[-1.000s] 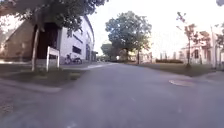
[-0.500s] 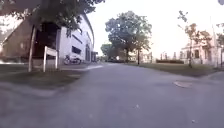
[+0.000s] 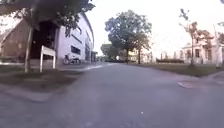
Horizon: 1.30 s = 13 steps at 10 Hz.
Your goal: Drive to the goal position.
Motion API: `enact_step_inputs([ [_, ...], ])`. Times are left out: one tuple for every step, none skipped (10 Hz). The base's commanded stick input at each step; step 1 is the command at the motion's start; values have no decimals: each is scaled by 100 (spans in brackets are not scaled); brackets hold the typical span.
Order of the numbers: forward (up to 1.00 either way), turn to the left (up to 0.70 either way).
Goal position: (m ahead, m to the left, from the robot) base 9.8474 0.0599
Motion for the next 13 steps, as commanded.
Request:
enact_step_inputs([
  [50,-10],
  [50,-12],
  [50,-50],
  [50,-50],
  [50,-5],
  [50,0],
  [50,0],
  [50,0],
  [50,0],
  [50,0],
  [50,0],
  [50,0],
  [50,0],
])
